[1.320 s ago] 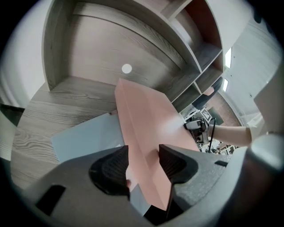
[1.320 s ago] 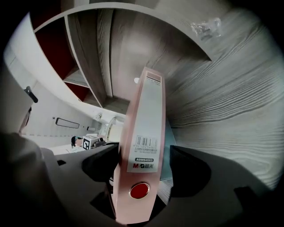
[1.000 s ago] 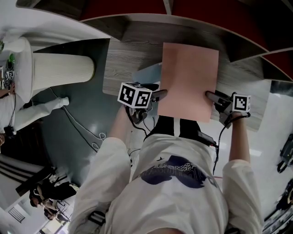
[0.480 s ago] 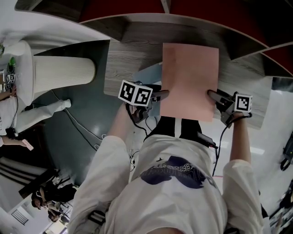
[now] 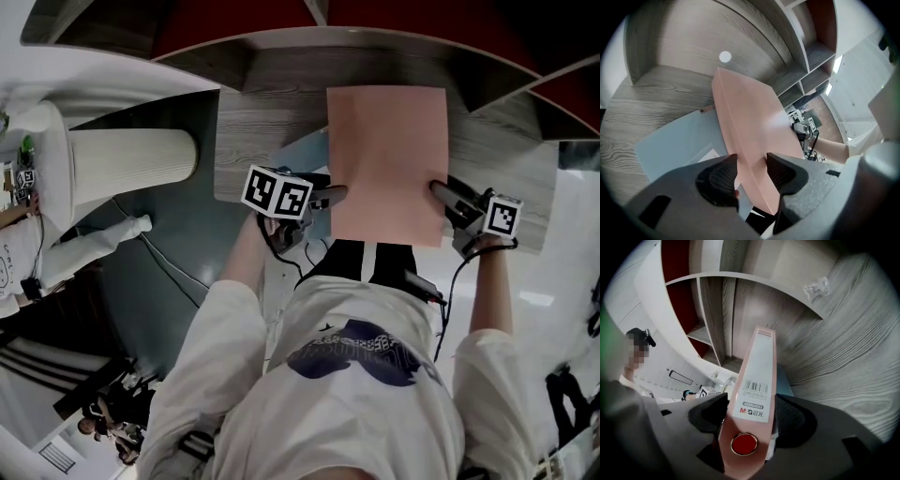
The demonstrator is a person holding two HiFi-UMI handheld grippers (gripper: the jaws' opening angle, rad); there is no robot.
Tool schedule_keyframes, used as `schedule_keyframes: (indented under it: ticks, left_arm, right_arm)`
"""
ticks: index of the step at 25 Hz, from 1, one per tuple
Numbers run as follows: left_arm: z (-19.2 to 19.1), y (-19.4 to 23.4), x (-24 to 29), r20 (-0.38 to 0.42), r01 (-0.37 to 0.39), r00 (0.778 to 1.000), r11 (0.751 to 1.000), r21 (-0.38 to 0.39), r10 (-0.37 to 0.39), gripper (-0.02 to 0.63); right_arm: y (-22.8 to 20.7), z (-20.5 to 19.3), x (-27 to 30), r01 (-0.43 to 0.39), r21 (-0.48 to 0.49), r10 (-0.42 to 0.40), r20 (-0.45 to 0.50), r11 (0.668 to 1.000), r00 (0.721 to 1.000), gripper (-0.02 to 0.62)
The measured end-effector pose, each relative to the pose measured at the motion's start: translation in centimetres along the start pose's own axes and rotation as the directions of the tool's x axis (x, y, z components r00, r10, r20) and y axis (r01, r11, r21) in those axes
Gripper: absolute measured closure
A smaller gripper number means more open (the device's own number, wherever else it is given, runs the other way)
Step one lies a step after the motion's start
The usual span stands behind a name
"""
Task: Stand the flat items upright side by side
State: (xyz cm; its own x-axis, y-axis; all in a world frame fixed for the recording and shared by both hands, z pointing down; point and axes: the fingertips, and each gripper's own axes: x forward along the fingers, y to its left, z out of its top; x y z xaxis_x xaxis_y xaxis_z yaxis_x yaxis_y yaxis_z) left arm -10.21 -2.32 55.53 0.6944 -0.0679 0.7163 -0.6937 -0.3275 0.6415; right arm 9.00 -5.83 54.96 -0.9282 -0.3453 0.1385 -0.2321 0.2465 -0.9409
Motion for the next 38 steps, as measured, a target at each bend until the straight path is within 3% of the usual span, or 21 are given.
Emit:
schedule_keyframes:
  ticks: [9, 16, 26, 38]
  left_arm:
    - [0.6, -1.4, 0.4, -0.044, 0.042, 0.998, 0.997, 0.063, -0.039, 0.399]
    - [1.7, -3.4, 1.0, -0.082, 0.091, 0.993, 0.984, 0.156, -0.079, 0.399]
    - [3.6, -7.9, 3.6, -0.143, 0.19, 0.978, 0.936, 0.296, -0.153, 0.399]
    - [5.2, -11.9, 7.8, -0.173, 0.244, 0.967, 0.877, 0.415, -0.187, 0.399]
  right_arm:
    - [2.1, 1.2, -2.2, 0.029, -0.109, -0.015, 0.127, 0.994, 0.992, 0.284]
    - [4.5, 1.6, -4.9, 0.079, -0.203, -0.027, 0.247, 0.976, 0.969, 0.285]
    - [8.5, 1.9, -11.1, 0.185, -0.31, -0.031, 0.442, 0.933, 0.896, 0.29]
    - [10.8, 0.9, -16.8, 0.338, -0.388, -0.067, 0.567, 0.857, 0.821, 0.295]
